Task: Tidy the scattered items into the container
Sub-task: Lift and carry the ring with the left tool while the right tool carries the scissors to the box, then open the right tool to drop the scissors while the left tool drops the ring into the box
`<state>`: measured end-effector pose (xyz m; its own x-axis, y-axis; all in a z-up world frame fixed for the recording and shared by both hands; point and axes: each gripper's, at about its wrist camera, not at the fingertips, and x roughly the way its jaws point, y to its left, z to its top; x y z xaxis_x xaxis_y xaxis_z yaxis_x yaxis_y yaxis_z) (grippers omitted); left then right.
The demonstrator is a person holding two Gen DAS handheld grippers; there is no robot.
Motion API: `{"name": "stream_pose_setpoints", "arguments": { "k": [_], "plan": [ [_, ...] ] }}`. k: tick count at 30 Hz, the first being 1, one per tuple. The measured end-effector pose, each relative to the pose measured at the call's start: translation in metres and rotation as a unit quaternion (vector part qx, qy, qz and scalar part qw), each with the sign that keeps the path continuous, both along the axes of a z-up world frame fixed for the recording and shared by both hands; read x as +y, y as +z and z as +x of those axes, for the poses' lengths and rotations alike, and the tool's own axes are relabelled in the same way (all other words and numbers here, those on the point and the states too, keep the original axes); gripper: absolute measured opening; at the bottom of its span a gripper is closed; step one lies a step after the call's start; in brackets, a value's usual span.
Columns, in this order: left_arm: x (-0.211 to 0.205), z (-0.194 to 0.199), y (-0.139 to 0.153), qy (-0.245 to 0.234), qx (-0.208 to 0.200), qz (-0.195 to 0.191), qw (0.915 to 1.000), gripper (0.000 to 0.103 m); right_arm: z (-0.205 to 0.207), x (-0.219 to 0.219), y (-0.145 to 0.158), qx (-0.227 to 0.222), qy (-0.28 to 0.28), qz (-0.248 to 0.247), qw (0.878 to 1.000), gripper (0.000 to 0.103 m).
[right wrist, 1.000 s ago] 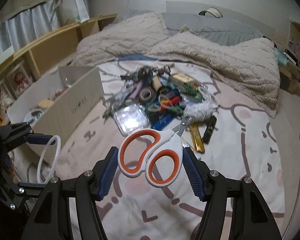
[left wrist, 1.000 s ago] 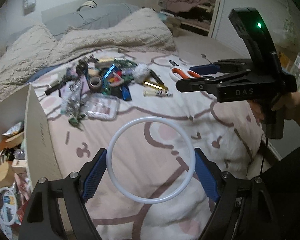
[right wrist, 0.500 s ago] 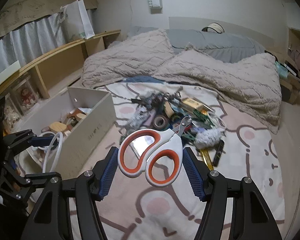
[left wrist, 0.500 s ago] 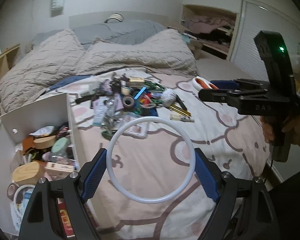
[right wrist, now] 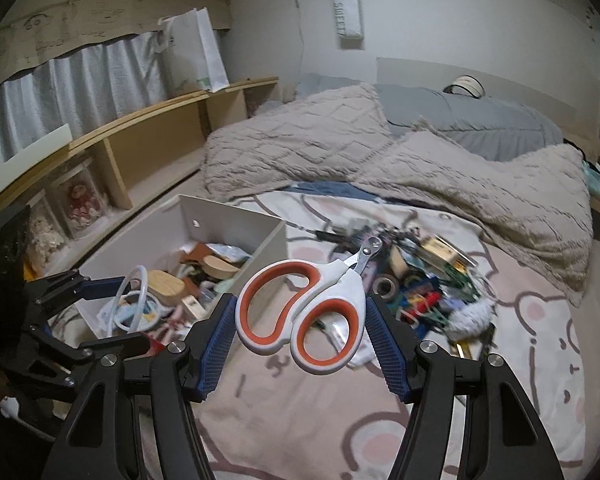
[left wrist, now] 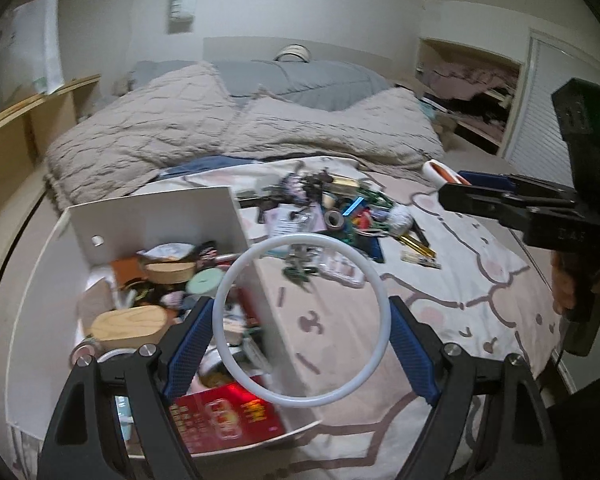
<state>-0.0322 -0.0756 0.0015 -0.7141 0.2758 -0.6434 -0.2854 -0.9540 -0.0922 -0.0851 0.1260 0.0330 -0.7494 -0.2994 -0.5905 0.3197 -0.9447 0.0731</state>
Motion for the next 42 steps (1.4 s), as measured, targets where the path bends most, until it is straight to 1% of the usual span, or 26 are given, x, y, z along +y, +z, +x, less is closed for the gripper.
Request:
{"name": "stream_pose_setpoints", "arguments": {
  "k": [4, 8, 15, 22, 24, 25, 26, 30, 32, 34, 37, 39, 41, 42],
  "plan": [
    [-0.025, 0.002, -0.002, 0.03, -0.002, 0.0, 0.9995, 0.085, -0.003, -0.02, 0.005, 0.006, 0.011, -0.006, 1.0, 0.066],
    [-0.052, 0.005, -0.003, 0.066, -0.003, 0.012, 0.9977, 0.085, -0.005, -0.041, 0.008, 0.008, 0.025, -0.013, 1.0, 0.066],
    [-0.105, 0.008, -0.002, 0.138, 0.001, 0.036, 0.9898, 0.085, -0.009, -0.078, 0.012, 0.012, 0.049, -0.016, 0.999, 0.066],
    [-0.13, 0.01, -0.017, 0.179, -0.003, 0.011, 0.9837, 0.085, -0.01, -0.117, 0.013, 0.012, 0.078, -0.015, 0.997, 0.066],
    [-0.135, 0.01, -0.02, 0.188, -0.003, 0.001, 0.9821, 0.085, -0.01, -0.127, 0.012, 0.01, 0.086, -0.015, 0.996, 0.065],
    [-0.137, 0.01, -0.022, 0.193, -0.002, -0.002, 0.9813, 0.085, -0.011, -0.131, 0.011, 0.008, 0.09, -0.015, 0.996, 0.063],
    [-0.139, 0.009, -0.024, 0.196, -0.003, -0.005, 0.9806, 0.085, -0.011, -0.135, 0.011, 0.008, 0.096, -0.017, 0.995, 0.056],
    [-0.146, 0.005, -0.031, 0.208, -0.009, -0.01, 0.978, 0.085, -0.012, -0.149, 0.007, 0.004, 0.108, -0.022, 0.994, 0.056],
    [-0.15, 0.004, -0.035, 0.215, -0.013, -0.011, 0.9765, 0.085, -0.013, -0.157, 0.0, -0.001, 0.115, -0.012, 0.993, 0.055],
    [-0.153, 0.002, -0.039, 0.221, -0.019, -0.012, 0.975, 0.085, -0.017, -0.163, -0.007, -0.013, 0.12, -0.01, 0.993, 0.052],
    [-0.154, 0.001, -0.042, 0.225, -0.025, -0.012, 0.974, 0.085, -0.024, -0.164, -0.015, -0.033, 0.117, -0.019, 0.992, 0.052],
    [-0.153, 0.0, -0.044, 0.223, -0.028, -0.014, 0.9744, 0.085, -0.027, -0.164, -0.018, -0.039, 0.114, -0.019, 0.993, 0.052],
    [-0.151, 0.0, -0.045, 0.219, -0.031, -0.018, 0.975, 0.085, -0.029, -0.163, -0.02, -0.044, 0.113, -0.023, 0.992, 0.044],
    [-0.15, -0.001, -0.046, 0.217, -0.033, -0.021, 0.9753, 0.085, -0.03, -0.163, -0.02, -0.048, 0.112, -0.025, 0.992, 0.043]
  ]
}}
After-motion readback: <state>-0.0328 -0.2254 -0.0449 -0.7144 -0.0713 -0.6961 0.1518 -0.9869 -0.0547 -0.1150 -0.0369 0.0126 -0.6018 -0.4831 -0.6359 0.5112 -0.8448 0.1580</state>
